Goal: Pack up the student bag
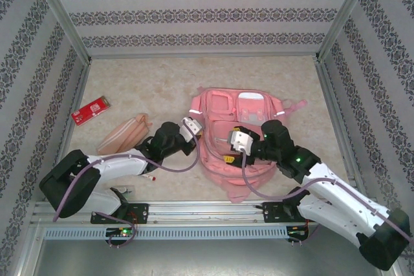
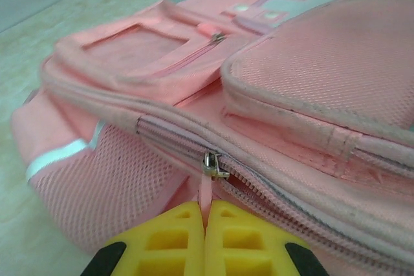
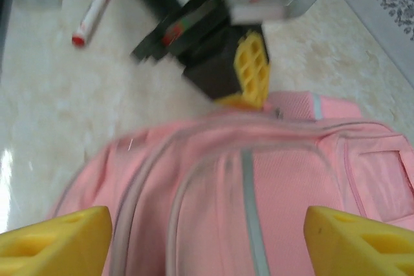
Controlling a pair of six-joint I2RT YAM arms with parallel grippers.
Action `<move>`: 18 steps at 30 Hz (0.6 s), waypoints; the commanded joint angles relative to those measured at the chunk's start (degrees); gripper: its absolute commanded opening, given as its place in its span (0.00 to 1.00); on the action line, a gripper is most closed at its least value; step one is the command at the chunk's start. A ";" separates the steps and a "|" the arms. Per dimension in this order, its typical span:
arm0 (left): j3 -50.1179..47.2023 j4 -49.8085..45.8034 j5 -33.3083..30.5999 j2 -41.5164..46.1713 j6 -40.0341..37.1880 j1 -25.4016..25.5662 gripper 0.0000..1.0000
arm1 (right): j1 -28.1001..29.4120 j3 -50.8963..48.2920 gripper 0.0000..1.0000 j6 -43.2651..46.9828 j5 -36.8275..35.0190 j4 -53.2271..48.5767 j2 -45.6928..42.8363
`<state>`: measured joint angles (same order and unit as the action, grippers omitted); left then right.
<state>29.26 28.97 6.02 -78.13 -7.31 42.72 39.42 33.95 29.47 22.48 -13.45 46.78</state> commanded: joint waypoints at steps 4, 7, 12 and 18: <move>1.27 3.69 -0.62 1.75 7.20 4.68 0.00 | 7.68 0.76 0.82 -13.36 -16.16 5.18 8.32; 0.17 5.59 -1.01 1.27 7.49 5.18 0.00 | 7.87 0.31 0.79 -13.93 -20.26 3.89 11.46; -1.32 5.44 -6.12 0.43 1.37 5.18 0.00 | 8.65 -1.26 0.47 -4.21 -28.61 2.21 12.81; -1.75 7.06 -8.97 -4.27 -2.28 3.67 0.00 | 7.86 -0.20 0.00 9.47 -18.49 -3.58 9.36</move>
<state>28.29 31.90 0.19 -80.93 -7.16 47.13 48.31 33.95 29.50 2.85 -11.77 58.02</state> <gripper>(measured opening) 0.048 0.045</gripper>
